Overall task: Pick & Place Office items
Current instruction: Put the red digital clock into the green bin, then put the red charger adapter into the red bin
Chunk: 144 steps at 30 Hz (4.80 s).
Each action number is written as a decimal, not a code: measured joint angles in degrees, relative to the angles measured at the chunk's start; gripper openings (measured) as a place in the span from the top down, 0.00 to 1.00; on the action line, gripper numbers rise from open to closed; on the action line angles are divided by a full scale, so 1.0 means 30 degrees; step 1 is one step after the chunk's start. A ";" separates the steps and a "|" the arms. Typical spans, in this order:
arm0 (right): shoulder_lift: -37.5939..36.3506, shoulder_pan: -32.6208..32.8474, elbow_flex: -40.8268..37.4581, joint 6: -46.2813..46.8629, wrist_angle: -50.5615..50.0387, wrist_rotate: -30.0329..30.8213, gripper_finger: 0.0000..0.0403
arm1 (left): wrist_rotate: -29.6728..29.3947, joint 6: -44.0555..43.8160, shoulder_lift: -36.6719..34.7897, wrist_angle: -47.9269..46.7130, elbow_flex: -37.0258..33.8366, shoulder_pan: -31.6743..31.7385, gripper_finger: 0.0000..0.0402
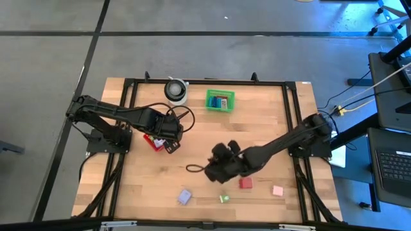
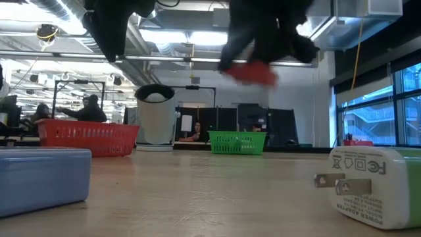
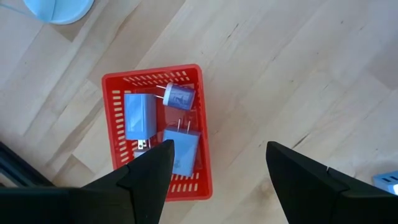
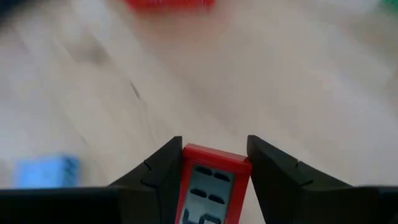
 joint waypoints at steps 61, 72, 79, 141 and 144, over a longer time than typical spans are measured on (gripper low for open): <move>0.1850 -1.5805 0.0057 -1.2681 0.0918 -0.3024 0.59 | -0.8664 0.0000 0.0000 -0.0065 -0.0007 -0.0080 0.38; 0.1844 -1.6182 0.0057 -1.4079 0.0974 -0.4491 0.48 | -0.9419 -0.0006 0.0000 0.0058 -0.0007 0.1047 0.38; 0.1763 -1.6175 0.0057 -1.3248 -0.0105 -0.5493 0.35 | -0.9406 0.0000 0.0000 0.0058 -0.0007 0.1355 0.38; -0.2913 0.4069 -0.5414 -0.3947 -0.0941 -0.7456 0.12 | -0.5630 -0.6382 0.0005 0.0058 -0.0007 -0.1477 0.37; -0.2913 0.4524 -0.5415 -0.5566 -0.1613 -0.7334 0.07 | -0.5690 -0.6722 0.0000 0.0058 -0.0007 -0.1783 0.37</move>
